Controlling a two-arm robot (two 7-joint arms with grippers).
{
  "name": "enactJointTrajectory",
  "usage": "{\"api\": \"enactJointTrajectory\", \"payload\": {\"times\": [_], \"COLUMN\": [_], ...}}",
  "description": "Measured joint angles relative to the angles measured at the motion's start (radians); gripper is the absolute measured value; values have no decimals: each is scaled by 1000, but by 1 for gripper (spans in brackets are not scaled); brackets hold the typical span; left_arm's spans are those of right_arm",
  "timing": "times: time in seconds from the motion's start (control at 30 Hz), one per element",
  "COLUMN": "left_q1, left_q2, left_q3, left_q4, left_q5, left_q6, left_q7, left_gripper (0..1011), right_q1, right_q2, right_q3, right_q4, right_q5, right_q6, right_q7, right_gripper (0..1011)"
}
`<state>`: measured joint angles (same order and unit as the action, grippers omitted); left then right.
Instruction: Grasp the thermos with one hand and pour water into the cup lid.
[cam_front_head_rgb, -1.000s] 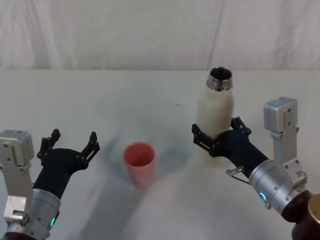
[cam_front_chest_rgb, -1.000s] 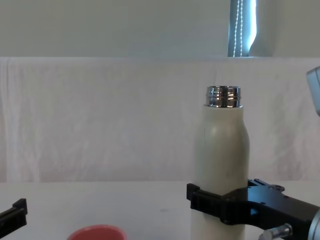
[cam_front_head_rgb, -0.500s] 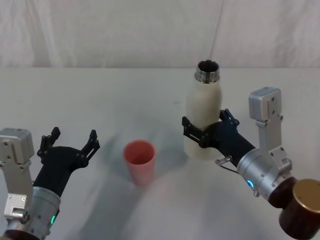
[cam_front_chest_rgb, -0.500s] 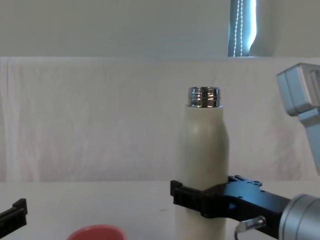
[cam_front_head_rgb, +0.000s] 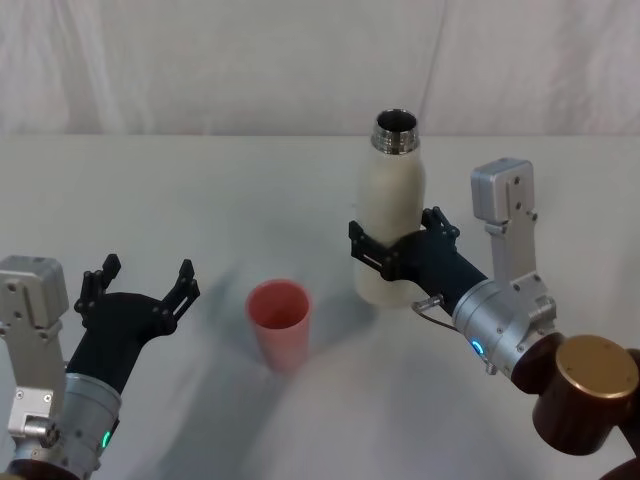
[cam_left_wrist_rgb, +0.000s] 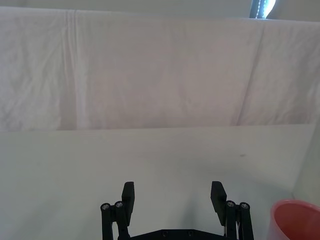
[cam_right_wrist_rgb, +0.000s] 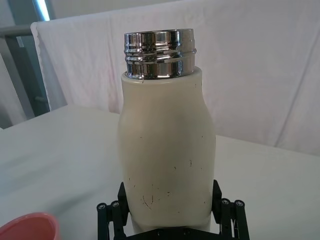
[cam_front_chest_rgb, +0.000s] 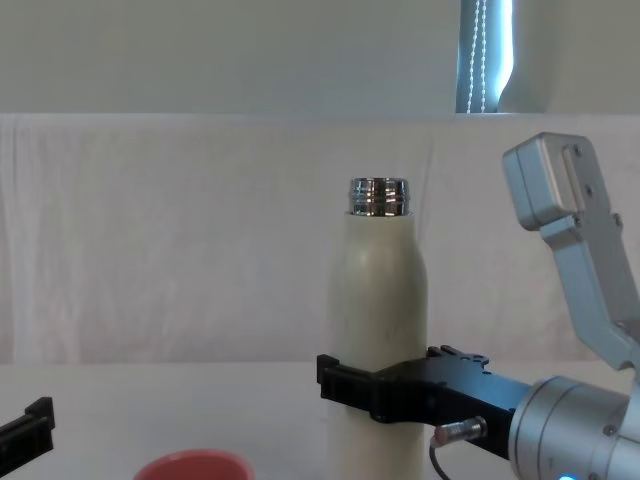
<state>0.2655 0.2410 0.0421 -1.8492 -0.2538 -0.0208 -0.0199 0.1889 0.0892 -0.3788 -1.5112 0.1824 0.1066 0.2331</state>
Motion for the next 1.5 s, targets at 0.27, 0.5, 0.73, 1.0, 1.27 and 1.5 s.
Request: {"api": "enactJointTrajectory", "payload": {"times": [0.27,0.5,0.73,1.0,1.27,1.5], "left_q1": [0,0,0,0,0,0], "left_q2": [0,0,0,0,0,0], "left_q3": [0,0,0,0,0,0], "left_q4": [0,0,0,0,0,0], "left_q5": [0,0,0,0,0,0], "left_q6": [0,0,0,0,0,0], "left_q7": [0,0,0,0,0,0], "left_gripper": [1001,1001,1001,1001,1001,1001], "right_q1": [24,45,69,92,100,105], "right_q2": [-13,-26,-44,-61,-69,-71], "right_q3": [-9,-19,-19,-13,-5,-5], "right_q4": [29,56,100,159,186,197], "right_q5": [-8,-22,-20,-16,-11,-11], "right_q6": [2,-3,-12,-36,-51,-57], "right_q7": [-9,-15,-13,-14,-14,-14], "right_gripper": [955,956,956,955,956,955]}}
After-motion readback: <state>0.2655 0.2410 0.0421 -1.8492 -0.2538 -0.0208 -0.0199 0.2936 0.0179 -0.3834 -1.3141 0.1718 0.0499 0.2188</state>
